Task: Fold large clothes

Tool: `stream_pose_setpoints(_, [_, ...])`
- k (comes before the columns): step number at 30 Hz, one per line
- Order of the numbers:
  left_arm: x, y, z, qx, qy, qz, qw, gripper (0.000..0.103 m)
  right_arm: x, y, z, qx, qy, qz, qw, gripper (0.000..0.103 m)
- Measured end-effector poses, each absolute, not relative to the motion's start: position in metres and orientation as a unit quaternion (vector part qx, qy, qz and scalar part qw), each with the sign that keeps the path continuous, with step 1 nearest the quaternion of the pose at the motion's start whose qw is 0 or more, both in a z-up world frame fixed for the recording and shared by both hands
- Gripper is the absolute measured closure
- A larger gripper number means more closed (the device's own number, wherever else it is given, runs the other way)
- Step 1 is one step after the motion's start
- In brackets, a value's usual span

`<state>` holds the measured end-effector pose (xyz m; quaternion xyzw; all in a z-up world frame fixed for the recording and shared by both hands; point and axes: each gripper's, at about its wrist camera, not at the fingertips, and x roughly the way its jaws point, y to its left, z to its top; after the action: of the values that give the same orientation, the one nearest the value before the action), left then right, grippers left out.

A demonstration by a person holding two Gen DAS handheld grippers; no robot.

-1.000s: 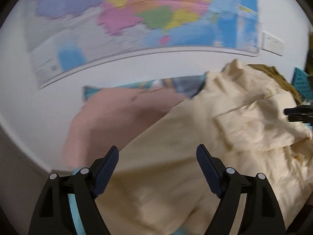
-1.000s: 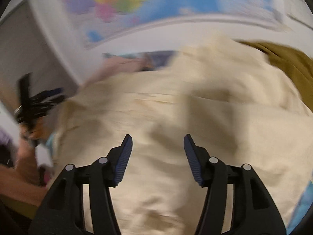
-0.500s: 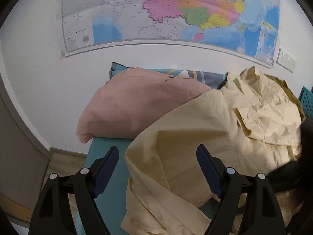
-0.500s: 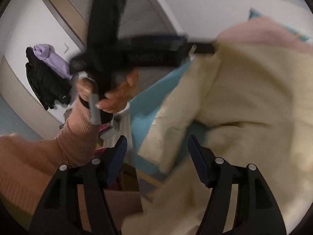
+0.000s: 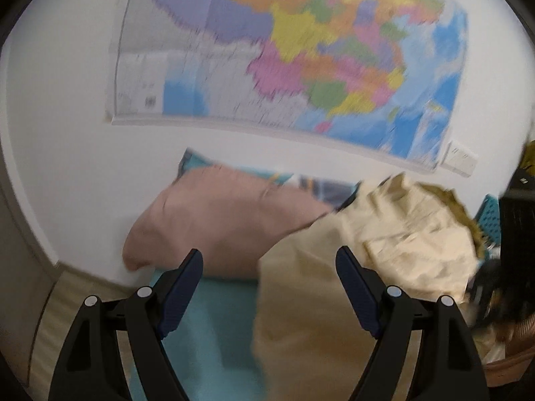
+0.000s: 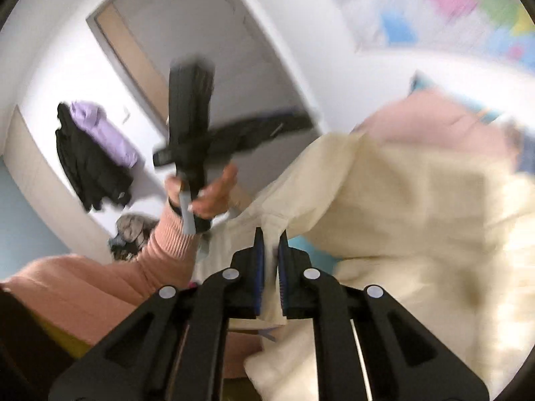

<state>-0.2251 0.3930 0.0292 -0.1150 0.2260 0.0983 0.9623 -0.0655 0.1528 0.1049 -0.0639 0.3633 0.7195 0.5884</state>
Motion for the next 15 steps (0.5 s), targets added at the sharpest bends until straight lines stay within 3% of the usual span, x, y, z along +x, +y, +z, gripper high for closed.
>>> stream_pose_setpoints(8, [-0.192,0.332,0.050,-0.048,0.220,0.062,0.972,0.023,0.018,0.007,0.183,-0.104,0.302,0.593,0.739,0.096])
stream_pose_setpoints(11, [-0.164,0.306,0.039,-0.032,0.248,0.037,0.968,0.023,0.042,-0.042,0.180,-0.124,0.317,0.521,0.782,0.096])
stream_pose_setpoints(15, [-0.123,0.278,0.014,0.004,0.291,0.037,0.956,0.023,0.084,-0.085,0.130,-0.116,0.385,0.457,0.793,0.095])
